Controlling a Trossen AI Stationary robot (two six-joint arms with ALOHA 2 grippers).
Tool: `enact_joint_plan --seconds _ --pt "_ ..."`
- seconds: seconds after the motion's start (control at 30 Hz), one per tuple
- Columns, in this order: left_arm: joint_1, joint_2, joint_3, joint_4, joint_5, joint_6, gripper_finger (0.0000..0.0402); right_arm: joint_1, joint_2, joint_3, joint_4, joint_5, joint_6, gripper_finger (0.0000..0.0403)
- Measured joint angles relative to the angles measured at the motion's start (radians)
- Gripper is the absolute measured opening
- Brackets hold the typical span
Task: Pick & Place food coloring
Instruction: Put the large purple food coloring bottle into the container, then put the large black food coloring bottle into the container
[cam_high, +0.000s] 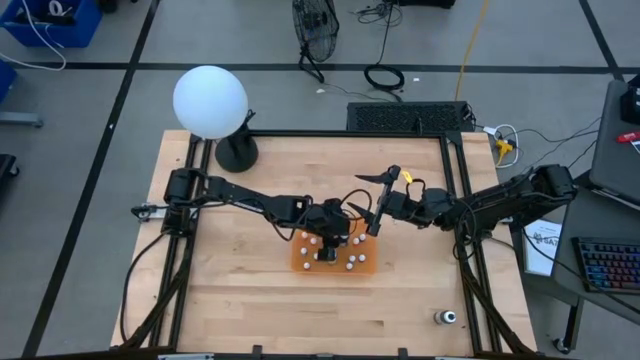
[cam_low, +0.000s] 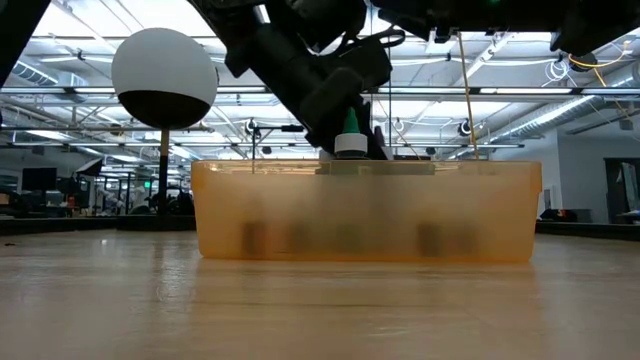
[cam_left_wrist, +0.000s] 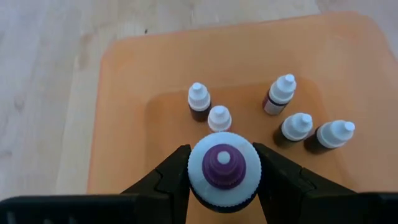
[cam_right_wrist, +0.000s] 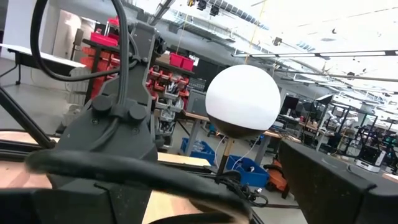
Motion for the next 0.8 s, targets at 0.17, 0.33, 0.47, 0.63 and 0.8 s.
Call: enact_joint_plan --seconds 0.17,0.33,0.47,0.63,0.8 --pt "-0.003 -0.003 0.001 0.009 0.001 -0.022 0.0260 0.000 0.000 0.000 -0.013 0.000 0.000 0.0318" --pt "-0.006 -0.003 0.040 0.014 0.001 -0.060 0.0374 0.000 0.000 0.000 -0.017 0.000 0.000 0.0318" --pt "-0.006 -0.034 0.098 -0.069 0.002 -0.070 0.0382 0.014 0.000 0.000 -0.013 0.000 -0.007 0.0318" --pt "-0.006 -0.149 0.128 -0.185 0.009 0.004 0.0344 0.040 -0.017 0.000 -0.009 0.010 -0.038 0.0318" --pt "-0.003 -0.375 0.028 -0.193 0.009 0.070 0.0319 0.095 -0.084 -0.003 -0.084 0.067 -0.090 0.0318"
